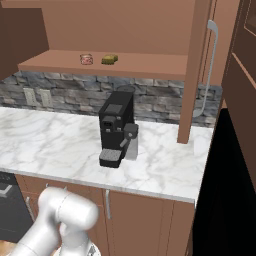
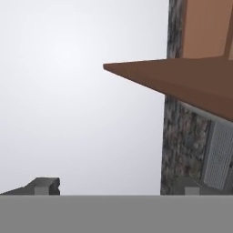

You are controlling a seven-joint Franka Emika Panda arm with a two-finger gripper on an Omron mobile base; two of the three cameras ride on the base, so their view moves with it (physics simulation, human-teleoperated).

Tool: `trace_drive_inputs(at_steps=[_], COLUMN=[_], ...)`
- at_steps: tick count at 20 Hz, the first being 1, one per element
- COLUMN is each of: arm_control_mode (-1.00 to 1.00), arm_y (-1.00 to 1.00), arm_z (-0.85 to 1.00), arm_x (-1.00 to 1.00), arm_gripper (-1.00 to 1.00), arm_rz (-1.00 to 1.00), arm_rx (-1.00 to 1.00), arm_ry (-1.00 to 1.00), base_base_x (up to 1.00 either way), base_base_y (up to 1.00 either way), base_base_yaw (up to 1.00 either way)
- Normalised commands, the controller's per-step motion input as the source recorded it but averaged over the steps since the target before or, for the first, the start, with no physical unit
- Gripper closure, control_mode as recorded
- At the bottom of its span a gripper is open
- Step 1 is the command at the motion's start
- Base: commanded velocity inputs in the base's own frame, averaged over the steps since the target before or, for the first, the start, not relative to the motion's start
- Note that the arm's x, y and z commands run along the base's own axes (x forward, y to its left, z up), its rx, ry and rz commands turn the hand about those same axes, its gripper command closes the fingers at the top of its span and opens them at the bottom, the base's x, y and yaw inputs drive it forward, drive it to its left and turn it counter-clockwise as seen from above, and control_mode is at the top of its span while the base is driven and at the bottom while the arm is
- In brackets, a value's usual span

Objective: Pick up the sponge and bar soap from the sink, and place them back in the cabinet, and close the cabinet doors.

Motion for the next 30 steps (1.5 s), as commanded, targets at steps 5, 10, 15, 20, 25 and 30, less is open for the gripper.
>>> trace_drive_inputs(at_steps=[5,10,15,20,25,30], arm_control_mode=[-1.00,-1.00,-1.00,-1.00,-1.00,-1.00], arm_y=[0.29,0.39,0.38,0.44,0.34,0.17], arm_z=[-0.09,-0.05,-0.13,-0.22,-0.13,-0.21], arm_x=[0.32,0.30,0.45,0.52,0.53,0.47], arm_gripper=[-1.00,-1.00,-1.00,-1.00,-1.00,-1.00], arm_rz=[0.00,0.00,0.01,0.00,0.00,0.00], arm_rx=[0.07,0.03,0.02,0.00,0.00,0.15], arm_ry=[-0.05,0.00,-0.01,-0.06,-0.13,-0.14], base_base_x=[0.00,0.00,0.00,0.00,0.00,0.00], base_base_y=[0.00,0.00,0.00,0.00,0.00,0.00], base_base_yaw=[0.00,0.00,0.00,0.00,0.00,0.00])
